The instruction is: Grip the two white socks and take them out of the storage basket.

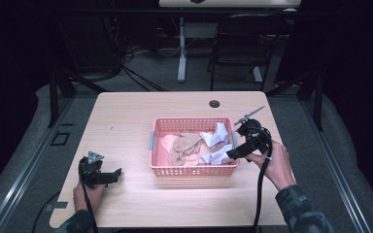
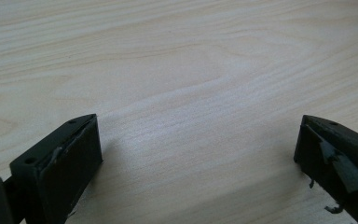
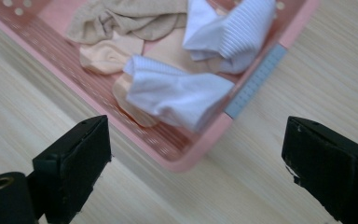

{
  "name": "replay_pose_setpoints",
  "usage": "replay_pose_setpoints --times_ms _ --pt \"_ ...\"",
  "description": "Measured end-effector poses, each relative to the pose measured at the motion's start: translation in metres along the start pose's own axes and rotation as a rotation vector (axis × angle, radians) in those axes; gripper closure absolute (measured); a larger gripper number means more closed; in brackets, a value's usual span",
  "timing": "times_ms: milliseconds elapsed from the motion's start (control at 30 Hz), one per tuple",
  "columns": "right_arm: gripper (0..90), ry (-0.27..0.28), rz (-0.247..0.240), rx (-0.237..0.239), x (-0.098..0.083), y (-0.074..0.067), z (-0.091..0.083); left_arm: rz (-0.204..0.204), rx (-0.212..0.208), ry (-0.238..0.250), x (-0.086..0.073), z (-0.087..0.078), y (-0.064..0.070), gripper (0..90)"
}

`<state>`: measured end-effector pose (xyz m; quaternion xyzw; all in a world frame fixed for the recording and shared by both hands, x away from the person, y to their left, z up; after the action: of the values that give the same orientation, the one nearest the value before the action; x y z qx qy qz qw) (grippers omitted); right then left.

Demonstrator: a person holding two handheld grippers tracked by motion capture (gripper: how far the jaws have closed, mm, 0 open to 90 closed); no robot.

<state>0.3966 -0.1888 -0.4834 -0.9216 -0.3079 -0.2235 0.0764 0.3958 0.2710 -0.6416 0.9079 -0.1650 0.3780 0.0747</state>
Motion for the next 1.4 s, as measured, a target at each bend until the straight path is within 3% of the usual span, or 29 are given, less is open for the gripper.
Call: replay_pose_setpoints --times_ms 67,200,400,433,500,600,633,700,767,800,933,1000,1033,1133,1200,1300,1333,1400 --pt "4.1 -0.015 -0.016 -0.010 0.008 -0.005 0.006 0.000 -0.002 0.000 0.000 0.000 0.000 0.5" --pt "3.4 -0.048 -0.034 0.013 0.022 -0.019 0.025 0.000 -0.002 -0.001 0.000 0.000 0.000 0.5" --pt "6.5 -0.073 -0.059 0.051 0.036 -0.032 0.054 0.002 -0.006 0.001 0.001 0.001 0.000 0.5" --pt "7.1 -0.092 -0.074 0.039 0.035 -0.033 0.058 0.003 -0.007 0.001 0.001 0.001 0.000 0.5" --pt "8.2 -0.125 -0.073 0.028 0.034 -0.031 0.069 0.003 -0.007 0.000 0.001 0.001 0.000 0.5" --pt "10.0 -0.130 -0.026 0.043 0.031 -0.028 0.078 0.002 -0.007 0.000 0.001 0.001 0.000 0.5" --pt "11.7 -0.149 -0.039 0.037 0.030 -0.026 0.078 0.003 -0.007 -0.001 0.000 0.001 0.000 0.5" --pt "14.3 -0.136 -0.030 0.027 0.032 -0.025 0.080 0.002 -0.008 0.000 0.001 0.001 0.000 0.5" --pt "16.5 -0.163 -0.026 0.021 0.030 -0.026 0.084 0.003 -0.008 -0.001 0.001 0.001 0.000 0.5" --pt "18.3 -0.205 -0.058 0.013 0.028 -0.024 0.085 0.002 -0.008 -0.001 0.001 0.001 0.000 0.5" --pt "24.5 -0.231 -0.051 -0.013 0.021 -0.025 0.093 0.003 -0.008 0.000 0.001 0.001 0.000 0.5" --pt "27.8 -0.217 -0.032 -0.009 0.017 -0.023 0.097 0.003 -0.008 0.000 0.001 0.001 0.000 0.4" --pt "30.6 -0.247 -0.041 -0.005 0.016 -0.021 0.096 0.004 -0.007 0.001 0.001 0.001 0.000 0.5" --pt "44.2 -0.238 -0.016 0.005 0.015 -0.020 0.098 0.004 -0.007 0.000 0.001 0.001 0.000 0.5" --pt "49.8 -0.259 -0.034 0.013 0.013 -0.021 0.098 0.004 -0.007 0.001 0.001 0.001 0.000 0.5" --pt "45.3 -0.238 -0.032 0.006 0.016 -0.021 0.098 0.004 -0.007 0.000 0.001 0.001 0.000 0.5" --pt "33.9 -0.208 -0.024 -0.005 0.019 -0.020 0.096 0.004 -0.006 0.000 0.001 0.001 0.000 0.5" --pt "26.5 -0.219 -0.037 0.000 0.020 -0.023 0.098 0.004 -0.007 0.000 0.001 0.001 0.000 0.5"
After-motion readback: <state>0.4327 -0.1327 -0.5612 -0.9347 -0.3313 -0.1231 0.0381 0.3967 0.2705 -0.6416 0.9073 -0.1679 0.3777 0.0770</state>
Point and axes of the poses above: each handheld gripper's, and its own axes: z roughly forward along the jaws, x roughly out of its top, y roughly to its right, the point moved 7 cm from there along z, roughly forward along the jaws, and after that the axes turned 1 degree about -x, right-handed, at the moved point
